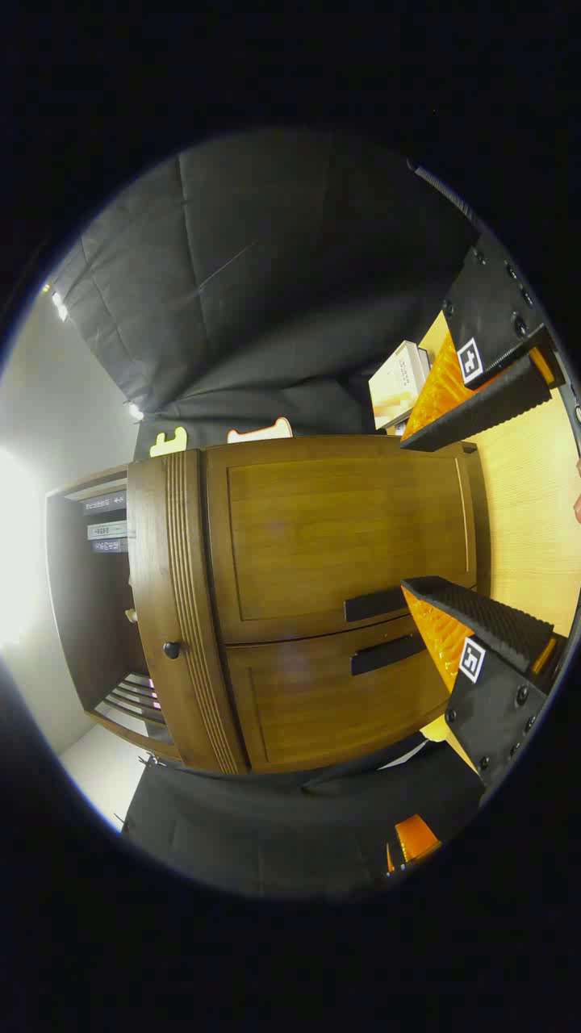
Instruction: Open the right door of the double-door shoe cabinet with the right hand, and open the left door with the left hand.
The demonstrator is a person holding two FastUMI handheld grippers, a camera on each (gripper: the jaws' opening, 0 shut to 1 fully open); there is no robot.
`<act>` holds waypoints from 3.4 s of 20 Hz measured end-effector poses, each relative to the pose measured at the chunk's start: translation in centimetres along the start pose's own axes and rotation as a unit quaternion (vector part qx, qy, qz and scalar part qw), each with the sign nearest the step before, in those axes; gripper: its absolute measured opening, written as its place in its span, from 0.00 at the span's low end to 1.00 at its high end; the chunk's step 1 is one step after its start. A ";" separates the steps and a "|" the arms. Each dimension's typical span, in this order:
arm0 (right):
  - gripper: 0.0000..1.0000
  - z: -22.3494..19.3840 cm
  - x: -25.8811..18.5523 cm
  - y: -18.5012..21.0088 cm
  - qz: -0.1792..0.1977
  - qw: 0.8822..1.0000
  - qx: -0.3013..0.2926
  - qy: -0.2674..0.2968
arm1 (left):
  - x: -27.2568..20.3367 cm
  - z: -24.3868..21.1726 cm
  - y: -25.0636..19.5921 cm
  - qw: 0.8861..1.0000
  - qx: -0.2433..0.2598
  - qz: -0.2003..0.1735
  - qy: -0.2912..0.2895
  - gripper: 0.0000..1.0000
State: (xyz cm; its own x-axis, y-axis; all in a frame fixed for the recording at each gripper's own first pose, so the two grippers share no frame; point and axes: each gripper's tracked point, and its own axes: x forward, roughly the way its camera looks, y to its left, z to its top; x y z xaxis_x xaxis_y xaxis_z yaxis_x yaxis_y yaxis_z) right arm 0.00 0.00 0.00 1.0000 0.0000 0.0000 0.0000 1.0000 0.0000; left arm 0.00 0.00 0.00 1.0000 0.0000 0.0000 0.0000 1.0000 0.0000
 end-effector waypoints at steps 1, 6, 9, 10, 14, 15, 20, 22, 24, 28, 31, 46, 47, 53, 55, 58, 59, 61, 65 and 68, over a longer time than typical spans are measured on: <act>0.98 0.1 0.0 0.1 0.001 1.000 -0.001 -0.001 | 0.0 0.2 -0.1 1.000 -0.011 -0.002 0.000 0.91; 0.98 0.9 0.3 0.2 0.001 1.000 -0.002 -0.008 | -0.2 0.2 -0.2 1.000 -0.020 0.011 -0.007 0.91; 0.98 0.6 0.8 0.6 0.005 1.000 -0.001 -0.003 | -0.2 0.1 -0.2 1.000 -0.024 0.011 -0.004 0.91; 0.95 0.4 0.9 0.8 0.008 1.000 -0.004 0.002 | -0.4 0.1 -0.2 0.999 -0.029 0.013 -0.001 0.91; 0.98 -0.2 1.4 1.5 0.018 1.000 -0.015 0.012 | -0.3 0.1 0.0 0.999 -0.040 0.029 0.002 0.91; 0.98 -0.3 1.5 1.7 0.022 1.000 -0.017 0.014 | -0.4 -0.2 0.2 0.999 -0.037 0.033 0.007 0.91; 0.98 -0.7 2.9 3.8 0.044 0.999 -0.012 0.024 | -1.0 -0.7 0.8 0.998 -0.034 0.045 0.024 0.91; 0.98 -0.3 4.1 4.6 0.053 0.998 -0.015 0.025 | -1.0 -0.6 1.0 0.998 -0.036 0.053 0.025 0.91; 0.98 0.4 5.4 5.7 0.062 0.998 -0.014 0.020 | -1.0 -0.6 1.2 0.997 -0.041 0.060 0.024 0.89; 0.98 1.0 8.3 7.9 0.077 0.997 -0.014 0.007 | -0.9 -0.7 1.4 0.996 -0.048 0.072 0.029 0.89; 0.93 0.6 10.7 9.2 0.077 0.997 -0.006 0.013 | -0.8 -0.9 1.6 0.995 -0.051 0.078 0.036 0.89; 0.92 -3.6 19.6 11.7 0.053 0.998 -0.012 0.043 | -1.8 -2.7 2.1 0.991 -0.047 0.091 0.087 0.89; 0.92 -3.9 19.8 11.9 0.056 0.997 -0.013 0.044 | -1.7 -2.7 2.0 0.991 -0.046 0.088 0.087 0.89; 0.44 -4.3 20.0 11.9 0.059 0.996 -0.052 0.050 | -1.6 -2.5 1.2 0.993 -0.042 0.071 0.081 0.90; 0.27 -4.5 20.1 11.9 0.064 0.996 -0.038 0.054 | -1.6 -2.6 0.9 0.993 -0.046 0.068 0.082 0.90; 0.16 -4.3 20.1 12.2 0.077 0.995 -0.041 0.058 | -2.0 -2.7 0.3 0.993 -0.051 0.063 0.086 0.91; 0.09 -4.7 20.2 12.1 0.084 0.993 -0.048 0.065 | -2.1 -2.7 0.1 0.993 -0.051 0.062 0.085 0.91; 0.09 -4.7 19.9 12.0 0.091 0.992 -0.053 0.068 | -2.1 -2.5 -0.1 0.994 -0.051 0.057 0.083 0.91; 0.09 -4.7 19.2 11.8 0.086 0.993 -0.048 0.069 | -1.8 -2.4 -1.0 0.995 -0.053 0.034 0.078 0.89; 0.09 -4.7 18.6 11.8 0.090 0.992 -0.043 0.080 | -1.9 -2.4 -1.2 0.995 -0.050 0.028 0.086 0.87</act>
State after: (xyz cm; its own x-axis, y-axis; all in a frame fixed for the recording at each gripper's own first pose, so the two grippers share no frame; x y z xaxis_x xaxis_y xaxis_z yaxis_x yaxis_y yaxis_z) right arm 18.64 11.75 -4.75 0.9709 0.1715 -0.1672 -0.1854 0.9801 -0.0713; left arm -1.90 -1.21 -2.37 0.9836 0.0475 -0.1740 -0.0645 0.9935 -0.0937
